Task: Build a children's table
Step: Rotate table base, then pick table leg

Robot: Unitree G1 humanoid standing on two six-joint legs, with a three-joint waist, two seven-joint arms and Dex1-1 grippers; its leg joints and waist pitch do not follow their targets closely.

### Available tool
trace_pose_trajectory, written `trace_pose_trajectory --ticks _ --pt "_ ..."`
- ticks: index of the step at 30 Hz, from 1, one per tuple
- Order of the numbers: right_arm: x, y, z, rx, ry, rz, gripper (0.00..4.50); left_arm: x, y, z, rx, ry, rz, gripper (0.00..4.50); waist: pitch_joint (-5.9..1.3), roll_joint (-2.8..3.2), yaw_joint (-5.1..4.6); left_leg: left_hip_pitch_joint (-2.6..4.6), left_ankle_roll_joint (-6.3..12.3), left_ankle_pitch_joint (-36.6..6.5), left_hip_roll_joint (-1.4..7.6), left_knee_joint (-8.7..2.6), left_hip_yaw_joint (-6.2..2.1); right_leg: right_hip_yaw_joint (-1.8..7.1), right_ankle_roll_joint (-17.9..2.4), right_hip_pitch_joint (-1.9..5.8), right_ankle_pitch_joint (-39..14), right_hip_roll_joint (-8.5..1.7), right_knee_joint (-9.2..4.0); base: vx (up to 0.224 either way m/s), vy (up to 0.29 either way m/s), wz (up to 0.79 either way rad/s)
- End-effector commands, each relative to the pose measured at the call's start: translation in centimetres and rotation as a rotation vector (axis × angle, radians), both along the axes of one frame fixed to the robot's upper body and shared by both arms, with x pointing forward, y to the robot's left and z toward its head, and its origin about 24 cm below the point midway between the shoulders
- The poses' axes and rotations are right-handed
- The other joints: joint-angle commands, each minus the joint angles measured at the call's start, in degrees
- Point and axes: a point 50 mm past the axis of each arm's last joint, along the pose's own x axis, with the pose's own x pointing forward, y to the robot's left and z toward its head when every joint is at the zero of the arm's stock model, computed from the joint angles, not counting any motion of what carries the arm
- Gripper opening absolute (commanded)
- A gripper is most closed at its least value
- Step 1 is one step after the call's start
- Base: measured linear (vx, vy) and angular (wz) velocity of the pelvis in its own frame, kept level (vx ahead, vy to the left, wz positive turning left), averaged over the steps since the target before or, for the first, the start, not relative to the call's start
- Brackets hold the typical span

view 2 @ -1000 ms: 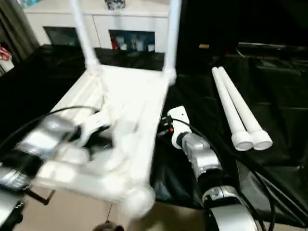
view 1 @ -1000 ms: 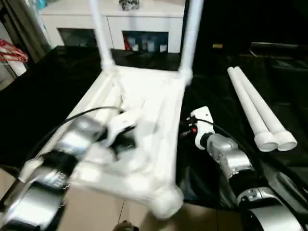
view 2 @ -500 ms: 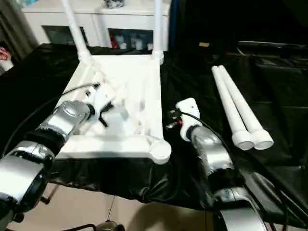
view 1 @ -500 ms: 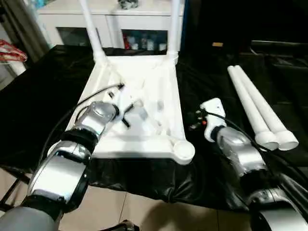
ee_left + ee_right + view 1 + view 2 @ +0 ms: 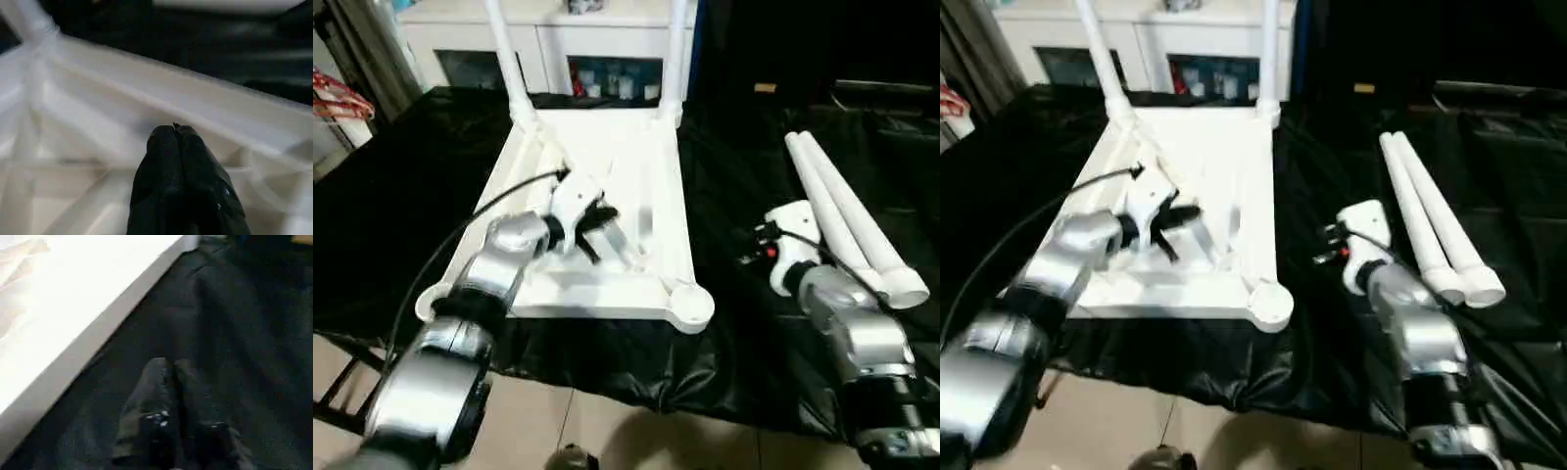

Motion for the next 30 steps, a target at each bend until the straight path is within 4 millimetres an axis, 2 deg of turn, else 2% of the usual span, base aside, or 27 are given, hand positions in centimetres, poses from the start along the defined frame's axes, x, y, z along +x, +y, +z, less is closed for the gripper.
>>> trace_pose_trajectory --ticks 1,3,4,5,7,9,10,12,13,16,18,20,23,24,25,27,28,29,30 --pt "-0.2 -0.6 0.8 -0.005 0.001 -0.044 0.64 -0.3 -0.3 1.1 -0.031 -0.026 -0.016 0.00 -4.50 0.09 -0.29 0.83 0.91 -10.0 1.33 -3.33 -0.43 2.65 -9.9 3.39 -9.7 -4.26 -4.08 0.000 0.000 0.00" --pt "-0.2 -1.4 1.4 -0.016 0.023 -0.106 0.75 -1.2 -0.7 1.0 -0.047 -0.024 -0.030 0.00 -4.53 -0.15 -0.41 0.90 0.39 -10.4 1.29 -3.41 -0.51 2.65 -9.1 3.57 -10.8 -4.26 -4.18 0.000 0.000 0.00" --pt "-0.2 -2.0 1.6 -0.024 0.039 -0.141 0.84 -1.8 -0.9 0.9 -0.053 -0.008 -0.047 0.33 -4.50 -0.20 -0.51 0.83 0.30 -10.0 1.32 -3.49 -0.53 2.68 -9.0 3.64 -10.5 -4.21 -4.13 0.000 0.000 0.00" --pt "-0.2 -2.6 1.8 -0.034 0.063 -0.180 0.93 -2.5 -1.2 0.9 -0.053 0.007 -0.072 0.41 -4.56 -0.45 -0.62 0.70 0.41 -8.9 1.23 -3.39 -0.47 2.73 -9.1 3.65 -9.7 -4.19 -4.00 0.000 0.000 0.00" --pt "0.0 -3.1 1.9 -0.046 0.083 -0.205 1.06 -3.0 -1.3 0.7 -0.053 0.020 -0.085 0.41 -4.58 -0.30 -0.83 0.72 0.46 -8.2 0.97 -3.22 -0.24 2.72 -8.5 3.41 -10.8 -3.98 -4.23 0.000 0.000 0.00" --pt "0.0 -3.5 2.0 -0.055 0.098 -0.226 1.17 -3.3 -1.4 0.8 -0.053 0.029 -0.084 0.46 -4.55 -0.39 -1.09 0.63 0.26 -8.5 0.80 -3.23 -0.25 2.65 -7.7 3.55 -12.0 -3.94 -4.34 0.000 0.000 0.00" --pt "0.2 -3.9 2.1 -0.063 0.114 -0.249 1.35 -3.5 -1.4 0.9 -0.048 0.026 -0.079 0.75 -4.53 -0.42 -1.28 0.66 0.16 -8.5 0.74 -3.22 -0.26 2.63 -7.4 3.54 -12.6 -3.90 -4.42 0.000 0.000 0.00" --pt "0.4 -4.5 2.3 -0.071 0.122 -0.275 1.43 -3.7 -1.5 1.0 -0.044 0.023 -0.074 0.78 -4.48 -0.42 -1.42 0.64 0.26 -8.5 0.76 -3.25 -0.26 2.59 -7.1 3.47 -12.9 -3.85 -4.56 0.000 0.000 0.00" --pt "0.7 -5.0 2.5 -0.074 0.126 -0.298 1.61 -3.9 -1.5 1.2 -0.039 0.022 -0.071 0.95 -4.62 -0.59 -1.60 0.58 0.32 -7.6 0.70 -3.16 -0.29 2.57 -7.3 3.62 -12.0 -3.85 -4.37 0.000 0.000 0.00" --pt "1.3 -5.5 3.0 -0.083 0.130 -0.322 1.78 -4.2 -1.7 1.5 -0.039 0.026 -0.078 1.21 -4.58 -0.51 -1.67 0.67 0.51 -7.5 0.57 -2.98 -0.11 2.59 -7.3 3.50 -12.2 -3.70 -4.47 0.000 0.000 0.00" --pt "1.5 -5.6 3.2 -0.085 0.138 -0.332 1.98 -4.4 -1.7 1.6 -0.039 0.030 -0.078 1.32 -4.71 -0.52 -1.80 0.53 0.72 -6.2 0.55 -2.80 -0.09 2.56 -7.8 3.64 -10.3 -3.63 -4.20 0.000 0.000 0.00" --pt "2.1 -6.1 3.2 -0.094 0.179 -0.346 2.13 -4.7 -1.8 1.8 -0.024 0.042 -0.088 1.56 -4.78 -0.48 -1.74 0.61 1.05 -5.9 0.54 -2.72 -0.05 2.53 -8.2 3.58 -9.6 -3.53 -4.17 0.000 0.000 0.00" --pt "2.9 -6.6 3.2 -0.100 0.218 -0.359 2.41 -5.0 -1.9 1.8 -0.012 0.048 -0.090 1.75 -4.84 -0.76 -1.53 0.70 1.17 -6.1 0.51 -2.61 -0.01 2.46 -9.2 3.58 -10.0 -3.60 -3.99 0.000 0.000 0.00" --pt "2.9 -6.7 3.2 -0.100 0.222 -0.360 2.43 -5.0 -1.9 1.8 -0.011 0.049 -0.090 1.79 -4.83 -0.73 -1.57 0.66 1.19 -6.1 0.50 -2.59 0.02 2.43 -9.3 3.59 -10.1 -3.57 -3.99 0.000 0.000 0.00" --pt "3.1 -6.8 3.3 -0.104 0.224 -0.364 2.49 -5.0 -2.0 1.8 -0.008 0.048 -0.092 1.89 -4.77 -0.99 -1.44 0.52 1.30 -5.8 0.49 -2.55 0.06 2.46 -9.1 3.68 -9.9 -3.57 -4.03 0.000 0.000 0.00" --pt "3.2 -7.0 3.3 -0.109 0.225 -0.369 2.61 -5.1 -2.0 1.9 -0.006 0.051 -0.095 2.02 -4.85 -0.82 -1.37 0.48 1.51 -5.2 0.55 -2.50 0.02 2.42 -9.4 3.69 -9.0 -3.60 -3.84 0.000 0.000 0.00" --pt "3.6 -7.3 3.5 -0.114 0.225 -0.381 2.73 -5.4 -2.0 2.0 -0.002 0.057 -0.105 2.12 -4.91 -1.05 -1.28 0.45 1.61 -5.1 0.52 -2.43 0.07 2.44 -9.3 3.73 -8.7 -3.64 -3.84 0.000 0.000 0.00" --pt "3.8 -7.5 3.6 -0.114 0.225 -0.385 2.80 -5.5 -2.0 2.1 -0.001 0.060 -0.109 2.23 -4.99 -0.98 -1.30 0.44 1.79 -4.8 0.54 -2.34 0.04 2.36 -10.2 3.66 -7.9 -3.69 -3.60 0.000 0.000 0.00" --pt "3.8 -7.5 3.7 -0.114 0.224 -0.384 2.84 -5.5 -2.0 2.1 0.000 0.061 -0.109 2.23 -4.88 -1.00 -1.29 0.38 1.85 -4.9 0.48 -2.31 0.10 2.37 -10.2 3.68 -8.2 -3.62 -3.72 0.000 0.000 0.00"
